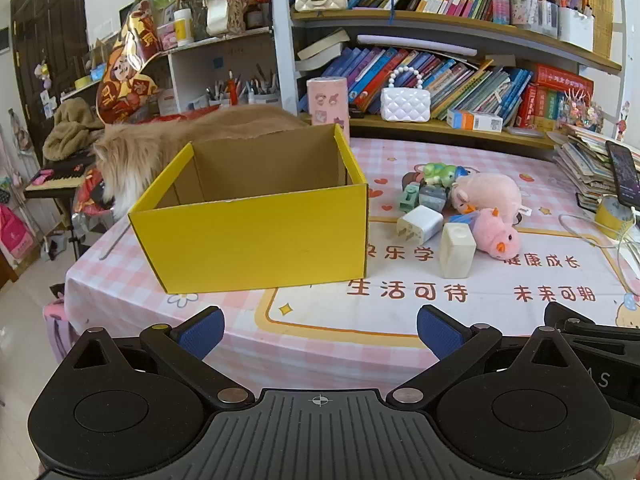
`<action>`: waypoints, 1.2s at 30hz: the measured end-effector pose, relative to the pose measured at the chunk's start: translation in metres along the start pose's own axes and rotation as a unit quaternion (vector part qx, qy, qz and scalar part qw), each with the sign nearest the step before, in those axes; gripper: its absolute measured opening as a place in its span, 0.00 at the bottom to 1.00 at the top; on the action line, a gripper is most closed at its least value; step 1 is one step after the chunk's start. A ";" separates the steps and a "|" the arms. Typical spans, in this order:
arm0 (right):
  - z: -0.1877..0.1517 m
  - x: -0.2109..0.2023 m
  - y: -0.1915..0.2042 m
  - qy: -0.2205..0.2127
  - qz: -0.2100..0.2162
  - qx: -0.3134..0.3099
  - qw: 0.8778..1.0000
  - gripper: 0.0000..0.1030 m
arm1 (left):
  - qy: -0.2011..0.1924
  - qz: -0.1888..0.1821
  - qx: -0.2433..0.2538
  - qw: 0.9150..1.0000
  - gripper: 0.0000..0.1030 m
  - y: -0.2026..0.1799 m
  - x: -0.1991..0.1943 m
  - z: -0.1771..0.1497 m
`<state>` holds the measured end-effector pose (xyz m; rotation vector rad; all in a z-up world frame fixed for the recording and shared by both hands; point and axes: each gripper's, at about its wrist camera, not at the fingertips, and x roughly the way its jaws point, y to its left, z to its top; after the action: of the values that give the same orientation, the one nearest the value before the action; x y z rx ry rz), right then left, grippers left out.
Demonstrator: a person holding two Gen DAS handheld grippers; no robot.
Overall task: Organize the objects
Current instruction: 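Move both tools toward the pile of toys beside the yellow box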
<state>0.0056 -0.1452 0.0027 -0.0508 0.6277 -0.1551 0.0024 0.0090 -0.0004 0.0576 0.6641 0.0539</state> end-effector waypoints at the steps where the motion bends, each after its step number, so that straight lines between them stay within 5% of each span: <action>1: 0.000 0.000 0.000 0.000 0.000 0.000 1.000 1.00 | 0.002 0.010 -0.008 1.000 1.00 0.001 0.001 0.000; 36: 0.006 0.009 0.015 0.012 0.001 -0.004 1.000 1.00 | 0.010 -0.006 -0.026 1.000 1.00 0.016 0.012 0.006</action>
<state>0.0179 -0.1315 0.0010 -0.0552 0.6525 -0.1511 0.0151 0.0257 -0.0022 0.0035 0.6819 0.0592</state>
